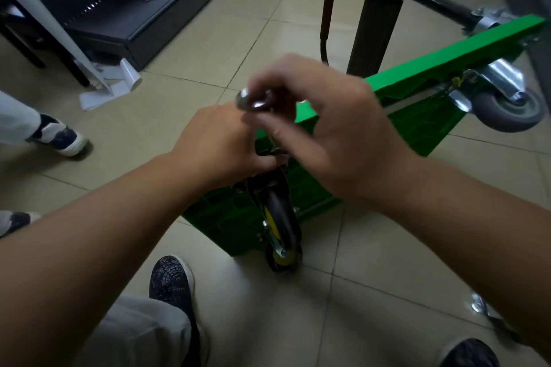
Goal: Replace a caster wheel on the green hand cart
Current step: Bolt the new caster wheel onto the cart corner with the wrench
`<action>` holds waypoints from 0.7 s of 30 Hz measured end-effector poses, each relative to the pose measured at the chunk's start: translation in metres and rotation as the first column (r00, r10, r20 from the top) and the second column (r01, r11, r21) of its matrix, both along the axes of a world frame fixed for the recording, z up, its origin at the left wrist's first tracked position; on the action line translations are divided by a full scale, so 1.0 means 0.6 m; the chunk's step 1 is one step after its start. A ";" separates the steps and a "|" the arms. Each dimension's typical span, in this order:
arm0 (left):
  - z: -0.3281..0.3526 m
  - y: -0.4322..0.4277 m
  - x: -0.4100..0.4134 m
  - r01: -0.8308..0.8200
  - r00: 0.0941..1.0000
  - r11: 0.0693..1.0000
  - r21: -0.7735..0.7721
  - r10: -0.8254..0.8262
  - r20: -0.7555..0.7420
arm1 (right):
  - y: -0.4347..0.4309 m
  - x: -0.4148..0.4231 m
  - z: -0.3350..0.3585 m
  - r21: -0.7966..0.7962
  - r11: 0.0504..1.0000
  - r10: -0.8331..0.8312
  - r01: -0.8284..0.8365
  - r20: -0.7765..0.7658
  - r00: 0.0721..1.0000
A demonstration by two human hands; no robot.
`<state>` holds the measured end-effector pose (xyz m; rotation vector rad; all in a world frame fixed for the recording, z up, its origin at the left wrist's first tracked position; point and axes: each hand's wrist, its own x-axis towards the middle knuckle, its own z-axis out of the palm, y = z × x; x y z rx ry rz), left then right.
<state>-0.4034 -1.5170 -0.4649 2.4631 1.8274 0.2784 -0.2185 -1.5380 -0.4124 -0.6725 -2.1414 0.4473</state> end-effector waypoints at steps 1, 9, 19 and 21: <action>0.004 -0.002 0.001 0.051 0.999 0.997 0.056 -0.051 0.002 | 0.003 0.014 0.001 -0.002 1.000 -0.029 0.029 -0.053 0.998; 0.032 -0.012 0.009 0.070 0.992 0.994 -0.083 -0.060 0.115 | 0.030 0.120 -0.043 -0.741 0.668 -0.549 0.074 -0.423 0.720; 0.030 -0.011 0.012 0.076 0.986 0.993 -0.094 -0.061 0.154 | -0.016 0.078 -0.173 -0.852 0.431 -0.842 -0.297 -0.498 0.206; 0.028 -0.011 0.012 0.076 0.985 0.993 -0.090 -0.061 0.159 | -0.025 0.065 -0.197 -0.835 0.415 -0.861 -0.362 -0.488 0.140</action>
